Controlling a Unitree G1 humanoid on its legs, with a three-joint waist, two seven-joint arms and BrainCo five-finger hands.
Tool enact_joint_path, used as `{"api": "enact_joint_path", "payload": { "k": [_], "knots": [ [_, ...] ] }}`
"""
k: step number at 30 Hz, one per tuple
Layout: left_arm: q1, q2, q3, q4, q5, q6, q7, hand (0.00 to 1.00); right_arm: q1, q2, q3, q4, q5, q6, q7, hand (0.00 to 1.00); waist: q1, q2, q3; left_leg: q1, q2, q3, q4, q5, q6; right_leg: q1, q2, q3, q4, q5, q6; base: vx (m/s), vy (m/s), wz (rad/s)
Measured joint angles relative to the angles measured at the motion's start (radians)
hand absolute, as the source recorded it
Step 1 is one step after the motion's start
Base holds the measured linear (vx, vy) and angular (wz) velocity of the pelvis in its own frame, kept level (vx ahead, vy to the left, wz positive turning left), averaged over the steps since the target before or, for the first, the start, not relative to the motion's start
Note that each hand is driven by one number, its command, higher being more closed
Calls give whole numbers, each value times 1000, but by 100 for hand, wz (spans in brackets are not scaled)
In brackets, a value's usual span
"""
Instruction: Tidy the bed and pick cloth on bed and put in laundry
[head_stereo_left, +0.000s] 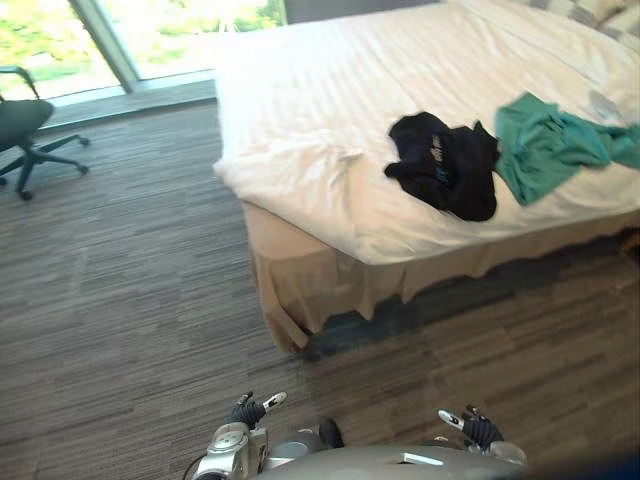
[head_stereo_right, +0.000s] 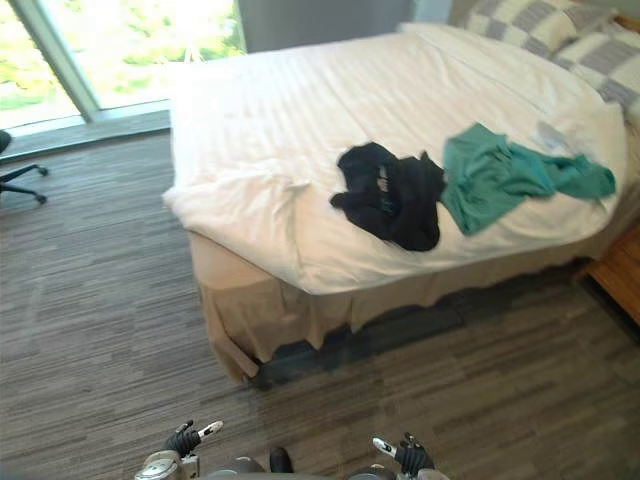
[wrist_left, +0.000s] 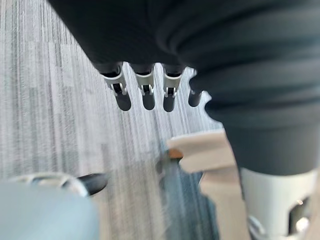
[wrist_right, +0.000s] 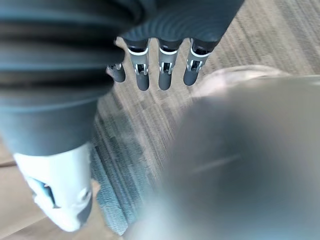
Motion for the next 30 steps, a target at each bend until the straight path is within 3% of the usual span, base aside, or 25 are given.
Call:
{"api": "enact_joint_path", "payload": {
  "k": [2, 4, 5, 6, 8, 9, 10, 11, 13, 17, 20, 21, 22, 24, 25, 27, 28, 29, 30],
  "knots": [
    [-4, 5, -6, 10, -2, 1, 0, 0, -3, 1, 10, 2, 3, -11, 12, 0, -1, 1, 5, 16, 20, -36, -5, -2, -3, -45, 43, 19, -50, -39, 9, 181, -9, 79],
    [0, 3, -8, 19, -6, 3, -1, 0, -8, -4, 14, 3, 4, -26, 23, 0, -3, 14, 10, 38, 60, -81, -1, -5, -28, -73, 148, 78, -307, -30, 35, 197, -54, 57],
    [0, 3, -8, 19, -5, 3, -2, 0, -8, -3, 15, 3, 9, -27, 23, 0, -3, 14, 10, 42, 64, -88, -2, -5, -32, -74, 166, 95, -358, -22, 42, 218, -108, 58],
    [-2, 3, -8, 20, -1, 3, -5, 0, -6, -4, 26, 4, 22, -26, 24, 0, -6, 14, 11, 51, 72, -115, -1, -10, -48, -78, 210, 147, -504, 23, 42, 256, -156, 54],
    [-2, 2, -6, 22, 3, 0, -12, 0, -7, -8, 35, 5, 23, -26, 28, 0, -8, 16, 12, 70, 79, -135, 5, -25, -74, -76, 240, 182, -645, 112, 28, 319, -210, 44],
    [0, 5, -1, 24, 5, -2, -19, 0, -7, -8, 44, 7, 22, -26, 38, 0, -7, 5, 19, 84, 77, -136, 18, -47, -105, -48, 242, 194, -716, 251, 21, 334, -281, 22],
    [1, -2, -1, 37, 15, -6, -22, 0, -11, -21, 48, 14, 22, -27, 54, 0, -11, 21, 24, 103, 104, -127, 22, -60, -126, -28, 262, 175, -705, 262, -10, 262, -242, 19],
    [1, -7, 0, 37, 23, -10, -23, 0, -13, -29, 51, 14, 22, -27, 56, 0, -11, 28, 23, 100, 114, -118, 23, -65, -134, -28, 270, 171, -706, 258, -13, 170, -179, 5],
    [-1, -41, 11, 38, 40, -23, -21, 0, -42, -57, 59, 18, 24, -27, 64, 0, -13, 73, 30, 111, 155, -103, 26, -81, -158, -17, 311, 160, -720, 233, -38, 217, -198, -1],
    [1, -47, 28, 44, 42, -32, -22, 0, -50, -67, 86, 25, 73, -13, 63, 0, -14, 87, 29, 116, 223, -76, 61, -115, -199, 9, 369, 139, -723, 174, -59, 146, -138, 3],
    [1, -41, 30, 45, 72, -62, -19, 0, -48, -65, 90, 26, 82, 12, 60, 0, -10, 73, 36, 69, 242, -40, 198, -134, -204, 33, 376, 140, -748, 158, -68, 100, -64, 7],
    [-2, -37, 38, 44, 84, -76, -15, 0, -45, -62, 93, 28, 81, 30, 56, 0, -10, 62, 34, 5, 260, -16, 349, -139, -208, 59, 375, 144, -782, 159, -66, 71, -60, -12],
    [-2, -42, 43, 38, 84, -93, 2, 0, -41, -71, 102, 33, 80, 44, 52, 0, -6, 71, 33, -69, 294, 5, 544, -131, -200, 94, 382, 155, -819, 160, -66, 104, -47, -21],
    [9, -50, 45, 39, 84, -112, 6, 0, -39, -79, 109, 34, 77, 55, 51, 0, -2, 88, 33, -123, 315, 7, 667, -165, -187, 121, 384, 183, -828, 163, -67, 197, 75, -43],
    [22, -61, 44, 39, 84, -124, 13, 0, -33, -89, 106, 35, 73, 64, 51, 0, -3, 105, 24, -128, 318, 31, 643, -201, -177, 132, 378, 220, -831, 168, -74, 197, 124, -60],
    [27, -62, 34, 39, 83, -131, 13, 0, -33, -89, 96, 33, 58, 65, 51, 0, -6, 110, 21, -125, 319, 64, 504, -195, -169, 131, 365, 249, -831, 180, -54, 185, 165, -66],
    [19, -63, 22, 40, 83, -135, 5, 0, -32, -90, 83, 33, 58, 66, 51, 0, -14, 125, 12, -125, 319, 62, 312, -109, -182, 130, 366, 259, -837, 188, -40, 223, 223, -51],
    [19, -66, 21, 43, 83, -136, 0, 0, -31, -87, 74, 37, 58, 68, 48, 0, -12, 129, 11, -111, 310, 64, 297, -103, -194, 133, 361, 265, -842, 191, -33, 267, 256, -33],
    [16, -57, 15, 40, 82, -138, -7, 0, -18, -81, 67, 34, 57, 76, 43, 0, -12, 103, -2, -75, 266, 89, 231, -64, -179, 136, 336, 268, -871, 216, 7, 216, 216, -17]
  ]
}}
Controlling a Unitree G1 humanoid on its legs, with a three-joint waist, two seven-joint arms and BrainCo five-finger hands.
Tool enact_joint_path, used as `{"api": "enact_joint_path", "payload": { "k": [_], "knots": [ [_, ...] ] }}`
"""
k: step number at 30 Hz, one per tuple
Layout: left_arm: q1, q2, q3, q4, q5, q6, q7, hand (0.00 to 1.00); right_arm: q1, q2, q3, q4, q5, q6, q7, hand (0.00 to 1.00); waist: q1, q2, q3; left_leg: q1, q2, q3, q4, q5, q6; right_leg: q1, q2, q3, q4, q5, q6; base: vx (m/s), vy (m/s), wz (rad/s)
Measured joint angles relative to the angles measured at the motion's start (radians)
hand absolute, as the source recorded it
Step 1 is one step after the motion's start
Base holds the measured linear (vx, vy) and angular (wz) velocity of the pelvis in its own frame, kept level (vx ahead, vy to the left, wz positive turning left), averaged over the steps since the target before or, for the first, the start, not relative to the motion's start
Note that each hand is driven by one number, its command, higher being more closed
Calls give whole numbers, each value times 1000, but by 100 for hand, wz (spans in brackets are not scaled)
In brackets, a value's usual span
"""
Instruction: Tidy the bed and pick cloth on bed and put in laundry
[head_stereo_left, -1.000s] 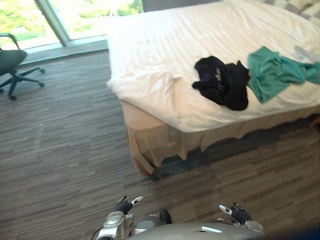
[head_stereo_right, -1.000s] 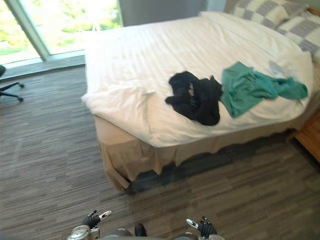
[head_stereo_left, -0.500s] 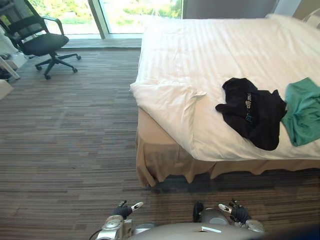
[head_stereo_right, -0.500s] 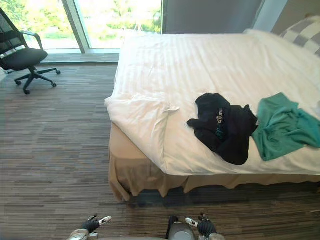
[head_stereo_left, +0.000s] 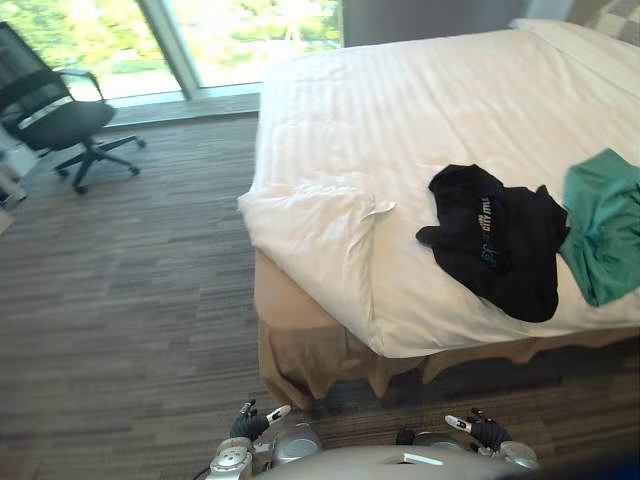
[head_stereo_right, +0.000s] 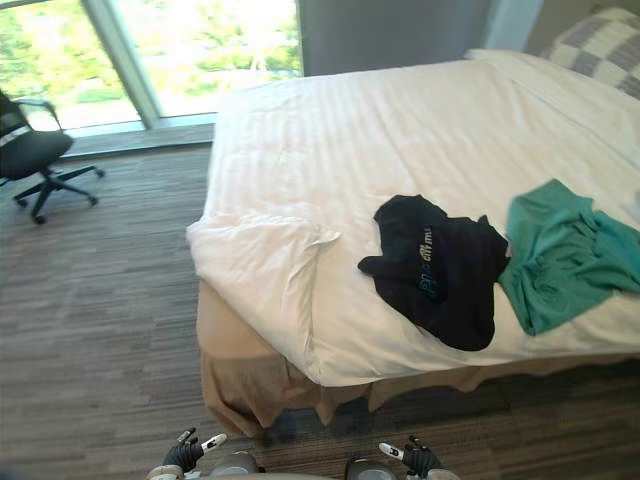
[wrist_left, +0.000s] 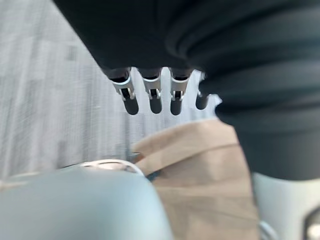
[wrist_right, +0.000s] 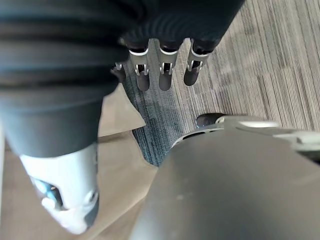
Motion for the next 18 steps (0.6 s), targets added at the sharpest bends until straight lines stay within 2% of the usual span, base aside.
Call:
{"api": "enact_joint_path", "payload": {
  "k": [1, 2, 4, 6, 9, 11, 12, 13, 14, 15, 17, 18],
  "knots": [
    [-12, 7, -18, -3, -1, -7, -8, 0, 9, 14, -2, -4, 0, 0, -1, 0, -5, -17, -5, 13, -31, 7, -37, 6, 6, 3, -25, -9, -21, 2, 4, 168, 166, -11],
    [-20, 8, -28, -3, -2, -8, -15, 0, 10, 17, -4, -4, 1, 2, -2, 0, -5, -22, -2, 20, -38, 12, -46, 6, 6, 10, -30, -9, -28, 2, 4, 111, 143, -4],
    [-40, -1, -73, -5, -8, -5, -25, 0, 11, 26, -20, -3, 2, 8, -10, 0, -17, -26, -3, 44, -70, 25, -61, 14, 18, 35, -62, -16, -47, 12, 21, 95, 139, -4],
    [-41, -13, -97, -7, -24, 6, -25, 0, 12, 29, -27, -8, 2, 7, -10, 0, -22, -22, -1, 61, -80, 25, -71, 14, 18, 49, -69, -18, -46, 8, 28, 53, 62, 0],
    [-42, -17, -109, -6, -183, 55, -12, 0, 16, 34, -44, -9, 1, 8, -15, 0, -23, -17, -1, 92, -83, 21, -125, 37, 13, 59, -69, -39, -45, 7, 29, -4, -6, 6],
    [-36, -14, -103, 2, -320, 78, 32, 0, 17, 42, -45, -8, 1, 9, -21, 0, -20, -16, -1, 119, -87, 4, -188, 75, 10, 66, -62, -66, -44, 7, 29, -54, -88, 23],
    [-35, -15, -96, 5, -344, 81, 41, 0, 17, 42, -46, -8, 1, 9, -21, 0, -20, -16, 0, 124, -88, -2, -203, 84, 9, 67, -61, -72, -44, 6, 28, -83, -86, 29],
    [-26, -20, -71, 5, -419, 81, 73, 0, 17, 41, -46, -8, 0, 10, -22, 0, -19, -15, -1, 132, -90, -9, -236, 102, 9, 67, -58, -87, -44, 4, 25, -97, -79, 31],
    [-14, -26, -25, 6, -490, 74, 114, 0, 17, 42, -46, -7, 0, 11, -23, 0, -16, -16, -1, 140, -96, -25, -273, 122, 12, 67, -57, -106, -44, -2, 16, -106, -74, 31],
    [-9, -27, -12, 6, -511, 69, 128, 0, 17, 42, -47, -7, 0, 12, -23, 0, -16, -16, -1, 142, -97, -31, -282, 127, 12, 67, -57, -112, -44, -4, 14, -117, -61, 31],
    [20, -29, 59, 7, -613, 26, 189, 0, 16, 41, -60, -7, 0, 23, -24, 0, -14, -21, 1, 159, -104, -42, -332, 157, 17, 65, -57, -130, -42, -7, 12, -121, -37, 23],
    [30, -28, 107, 6, -666, -11, 220, 0, 15, 41, -65, -7, 1, 28, -24, 0, -6, -23, -1, 159, -106, -48, -336, 161, 19, 66, -60, -139, -39, -13, 15, -123, -18, 19]
  ]
}}
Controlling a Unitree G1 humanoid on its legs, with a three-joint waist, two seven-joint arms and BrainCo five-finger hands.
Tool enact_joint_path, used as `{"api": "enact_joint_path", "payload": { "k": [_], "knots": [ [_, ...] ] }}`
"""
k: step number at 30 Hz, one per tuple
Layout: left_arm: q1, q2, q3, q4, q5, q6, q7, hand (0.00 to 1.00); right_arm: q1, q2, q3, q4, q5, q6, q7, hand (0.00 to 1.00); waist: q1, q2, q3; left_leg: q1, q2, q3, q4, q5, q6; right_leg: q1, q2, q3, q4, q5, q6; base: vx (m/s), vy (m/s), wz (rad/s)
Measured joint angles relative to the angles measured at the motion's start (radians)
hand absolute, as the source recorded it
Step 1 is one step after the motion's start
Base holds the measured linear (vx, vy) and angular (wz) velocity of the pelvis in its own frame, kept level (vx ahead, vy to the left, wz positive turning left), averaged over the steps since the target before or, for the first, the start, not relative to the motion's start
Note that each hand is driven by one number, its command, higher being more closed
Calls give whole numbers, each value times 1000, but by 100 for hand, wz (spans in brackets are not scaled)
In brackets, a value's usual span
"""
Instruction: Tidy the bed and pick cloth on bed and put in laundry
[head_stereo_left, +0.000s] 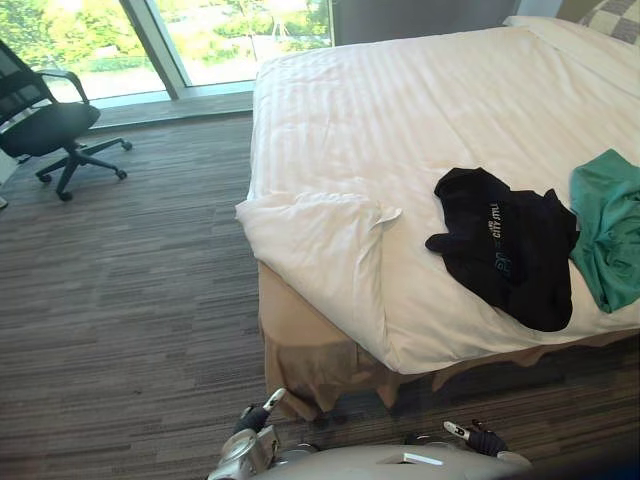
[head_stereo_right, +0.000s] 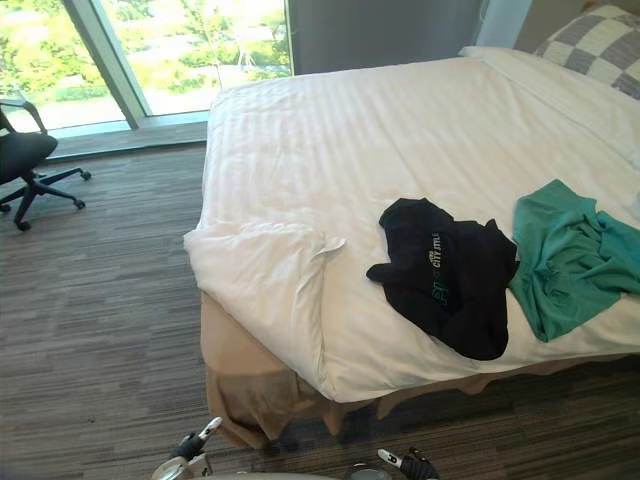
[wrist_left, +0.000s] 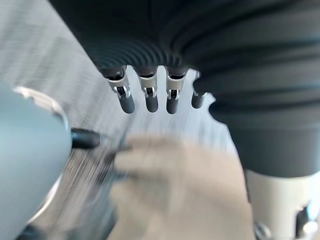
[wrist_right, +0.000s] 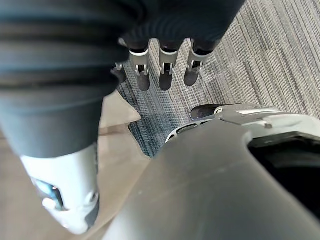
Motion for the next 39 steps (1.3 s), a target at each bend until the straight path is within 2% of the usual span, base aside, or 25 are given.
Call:
{"api": "enact_joint_path", "payload": {
  "k": [2, 4, 5, 7, 9, 10, 12, 13, 14, 16, 19, 20, 23, 24, 26, 27, 28, 29, 31, 33, 35, 39],
  "knots": [
    [17, 4, 95, -6, -95, -68, 44, 0, 8, 0, -3, 0, 0, 7, 1, 0, 18, -8, -4, -6, -5, -14, -2, 4, 4, 0, -5, -14, 1, -6, 7, -113, -4, 20],
    [47, 5, 225, -62, -206, -158, 96, 0, 9, 0, -14, 4, 1, 17, 13, 0, 30, -16, -11, -27, -13, -38, -3, 2, 1, 0, -12, -36, -6, -6, 7, -81, 9, 26],
    [50, 6, 248, -76, -229, -176, 106, 0, 9, 0, -17, 5, 1, 18, 16, 0, 32, -18, -12, -31, -14, -40, -3, 2, 3, -1, -14, -41, -7, -6, 7, -58, 17, 28],
    [65, 7, 368, -149, -331, -273, 141, 0, 3, -1, -44, 8, 1, 23, 35, 0, 45, -22, -16, -42, -21, -46, -3, 1, 8, -1, -18, -56, -16, -5, 9, 4, 24, 15],
    [71, 9, 461, -203, -337, -327, 171, 0, -1, -1, -57, 8, 1, 28, 45, 0, 45, -17, -21, -47, -26, -54, -3, -1, 11, 1, -20, -65, -21, -4, 11, 44, 15, 16],
    [69, 16, 537, -281, -294, -383, 234, 0, -4, -1, -69, 8, 1, 35, 53, 0, 45, -24, -31, -54, -27, -64, -3, -2, 12, 1, -23, -74, -22, -4, 13, 68, 11, 22],
    [63, 25, 597, -376, -192, -441, 307, 0, -10, -3, -81, 8, 1, 41, 64, 0, 55, -26, -33, -56, -28, -65, -3, -1, 10, 2, -27, -77, -23, 2, 17, 97, 23, 9],
    [49, 56, 631, -470, -81, -474, 376, 0, -11, -8, -81, 8, 2, 46, 76, 0, 72, -28, -38, -55, -28, -64, -2, -1, 14, 5, -27, -81, -25, 4, 15, 108, 21, 4],
    [43, 69, 635, -496, -48, -479, 396, 0, -11, -9, -81, 8, 2, 47, 79, 0, 74, -29, -39, -55, -28, -66, -2, -1, 13, 7, -27, -84, -25, 4, 15, 112, 7, 9],
    [9, 153, 642, -600, 86, -475, 458, 0, -19, -11, -84, 7, 2, 48, 83, 0, 75, -30, -40, -54, -31, -69, -2, -4, 12, 13, -28, -87, -34, 4, 15, 125, 8, 8],
    [-87, 283, 619, -689, 266, -416, 486, 0, -47, -11, -89, 4, 3, 48, 83, 0, 75, -25, -48, -55, -36, -65, 3, -4, 12, 17, -31, -84, -41, 6, 15, 101, 17, 0],
    [-133, 340, 586, -716, 339, -385, 484, 0, -48, -11, -90, -7, 3, 48, 83, 0, 73, -17, -49, -55, -39, -60, 3, -4, 12, 17, -34, -82, -43, 6, 15, 57, 20, -2],
    [-227, 439, 519, -779, 461, -344, 458, 0, -48, -11, -108, -13, 7, 52, 82, 0, 73, -8, -44, -52, -43, -39, 3, -4, 12, 14, -34, -66, -44, 7, 15, 34, 8, -12],
    [-270, 499, 478, -786, 509, -328, 415, 0, -48, -11, -112, -13, 15, 59, 81, 0, 71, -6, -43, -47, -43, -32, 3, -5, 12, 14, -34, -60, -44, 11, 13, 10, -2, -20],
    [-303, 566, 431, -770, 576, -323, 341, 0, -47, -11, -115, -13, 22, 61, 80, 0, 68, -5, -43, -36, -43, -9, 3, -8, 9, 12, -34, -37, -45, 14, 9, -5, 4, -34],
    [-311, 588, 410, -755, 616, -332, 298, 0, -47, -12, -118, -14, 22, 61, 80, 0, 67, -3, -45, -35, -44, -1, 3, -9, 8, 5, -33, -28, -45, 17, 9, -22, -2, -49],
    [-317, 590, 387, -730, 680, -382, 256, 0, -47, -14, -119, -14, 23, 60, 80, 0, 62, -2, -45, -38, -44, 14, 3, -10, 9, -6, -33, -12, -46, 20, 11, -28, -11, -36],
    [-316, 589, 370, -718, 716, -417, 246, 0, -44, -15, -120, -14, 23, 60, 80, 0, 59, -2, -45, -39, -45, 16, 3, -10, 9, -8, -33, -11, -49, 22, 11, -28, -20, -21],
    [-312, 567, 278, -723, 848, -519, 208, 0, -23, -15, -126, -13, 23, 59, 80, 0, 53, -5, -45, -39, -46, 21, 3, -14, 13, -7, -31, -11, -50, 24, 12, -34, -14, -1],
    [-309, 557, 228, -744, 913, -551, 184, 0, -4, -15, -135, -13, 23, 58, 80, 0, 45, -6, -45, -39, -46, 24, 2, -18, 14, -9, -29, -9, -50, 26, 11, -44, -5, -6],
    [-309, 558, 192, -769, 955, -551, 132, 0, -4, -15, -146, -13, 22, 57, 81, 0, 44, -5, -45, -38, -44, 43, 1, -19, 14, -20, -25, 14, -50, 33, 9, -64, -12, -26],
    [-355, 566, 104, -778, 1041, -502, 13, 0, -2, -14, -148, -14, 21, 52, 82, 0, 40, 3, -46, -38, -43, 72, -2, -18, 14, -37, -21, 45, -56, 49, 9, -82, -23, -25]
  ]
}}
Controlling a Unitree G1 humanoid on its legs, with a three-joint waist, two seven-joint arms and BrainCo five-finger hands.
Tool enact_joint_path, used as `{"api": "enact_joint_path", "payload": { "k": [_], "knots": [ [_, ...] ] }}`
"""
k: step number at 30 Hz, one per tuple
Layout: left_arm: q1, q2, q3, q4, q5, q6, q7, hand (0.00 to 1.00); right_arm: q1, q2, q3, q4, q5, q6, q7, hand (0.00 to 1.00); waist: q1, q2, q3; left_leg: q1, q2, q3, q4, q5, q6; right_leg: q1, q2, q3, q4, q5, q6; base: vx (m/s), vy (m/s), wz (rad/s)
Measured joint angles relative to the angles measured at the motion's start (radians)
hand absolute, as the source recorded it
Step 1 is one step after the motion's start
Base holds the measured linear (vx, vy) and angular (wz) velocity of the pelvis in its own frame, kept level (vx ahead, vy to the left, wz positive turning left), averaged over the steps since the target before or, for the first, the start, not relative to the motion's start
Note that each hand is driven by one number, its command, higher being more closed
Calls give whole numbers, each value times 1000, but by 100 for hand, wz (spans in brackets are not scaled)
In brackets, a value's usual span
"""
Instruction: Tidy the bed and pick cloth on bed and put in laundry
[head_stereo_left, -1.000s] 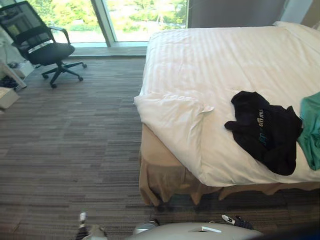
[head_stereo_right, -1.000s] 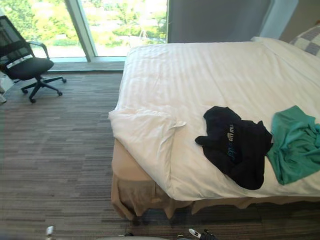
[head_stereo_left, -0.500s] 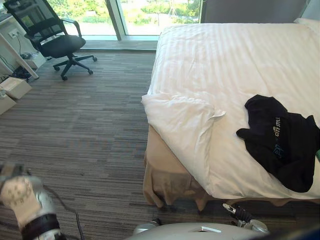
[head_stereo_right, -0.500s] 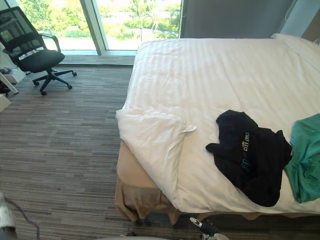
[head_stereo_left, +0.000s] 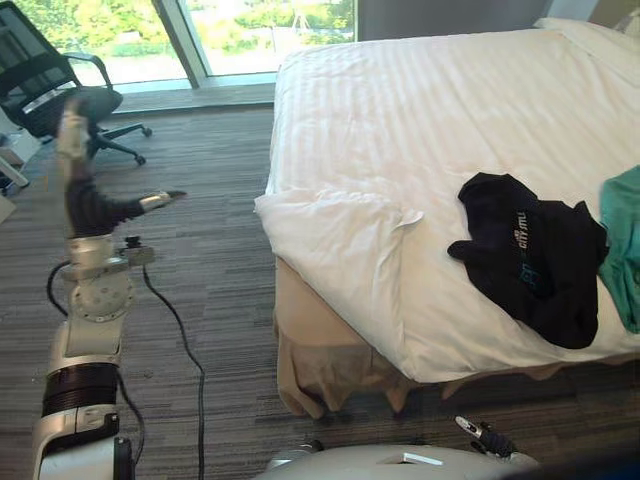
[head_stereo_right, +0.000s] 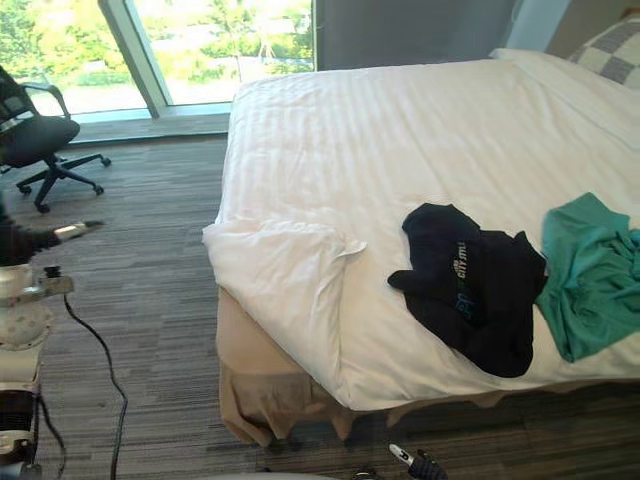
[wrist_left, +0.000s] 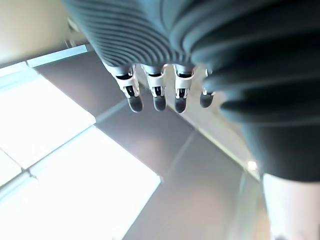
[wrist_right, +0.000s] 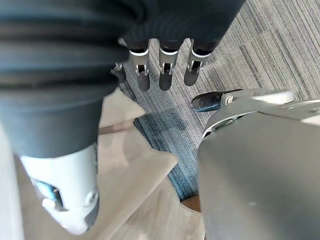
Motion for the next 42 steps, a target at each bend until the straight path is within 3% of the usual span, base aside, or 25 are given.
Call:
{"api": "enact_joint_path", "payload": {
  "k": [2, 5, 10, 14, 19, 22, 30, 31, 35, 38, 42],
  "knots": [
    [-43, 17, -75, 1, 14, 19, -96, 0, 7, 1, 0, 0, -2, 1, 0, 0, -17, 2, -1, 1, 0, 1, 0, 0, 0, -1, 1, 3, 0, 3, -1, -84, -25, -8],
    [-69, 33, -131, 1, 7, 42, -164, 0, 8, 2, 0, 0, -5, 8, -2, 0, -27, 6, -2, 2, 1, 5, 0, 0, 0, -6, 3, 14, 0, 5, -2, -37, -19, -9],
    [-92, 24, -284, 16, -28, 142, -231, 0, 2, 2, 9, 0, -20, 40, -18, 0, -51, 16, -2, -13, 3, 28, 0, -1, 0, -42, 7, 39, 0, 11, -4, -29, -21, -13],
    [-167, -16, -380, 121, -22, 228, -213, 0, -32, 2, 29, -10, -18, 51, -41, 0, -71, 26, 28, -61, 0, 40, 5, 2, 4, -102, 6, 56, 9, 24, -6, -6, -15, -10],
    [-366, -19, -455, 238, -9, 337, -132, 0, -126, 1, 30, -12, 59, 48, -61, 0, -114, 18, 139, -189, 1, 59, 47, 11, 19, -246, -5, 101, 76, 32, -6, -38, -11, -6],
    [-462, -23, -496, 260, 10, 374, -92, 0, -145, 3, 30, -47, 91, 43, -79, 0, -133, 16, 199, -255, 23, 72, 144, -31, 26, -294, -11, 117, 111, 32, -6, -28, -5, -7],
    [-593, -78, -567, 265, 20, 469, -8, 0, -148, 33, 58, -167, 91, 14, -92, 0, -123, 17, 258, -365, 61, 153, 272, -76, 27, -430, -14, 168, 215, 17, -14, -42, 2, -17],
    [-613, -107, -578, 263, 20, 490, -7, 0, -140, 36, 73, -196, 91, 4, -97, 0, -109, 15, 262, -385, 71, 173, 300, -94, 27, -460, -13, 179, 246, 0, -13, -62, -7, -14],
    [-633, -149, -594, 226, 20, 543, -12, 0, -137, 42, 92, -268, 91, -10, -111, 0, -106, 13, 288, -425, 98, 204, 365, -142, 26, -506, -13, 190, 301, -22, -12, -86, 4, -11],
    [-671, -186, -596, 225, 20, 610, -38, 0, -133, 44, 96, -306, 97, -16, -117, 0, -106, 9, 302, -455, 111, 221, 399, -154, 35, -535, -15, 191, 321, -23, -11, -35, 13, -2],
    [-689, -209, -595, 224, 58, 739, -57, 0, -131, 44, 114, -340, 124, -26, -107, 0, -103, 6, 303, -505, 114, 230, 420, -149, 44, -595, -19, 194, 344, -23, -11, 9, 2, -1]
  ]
}}
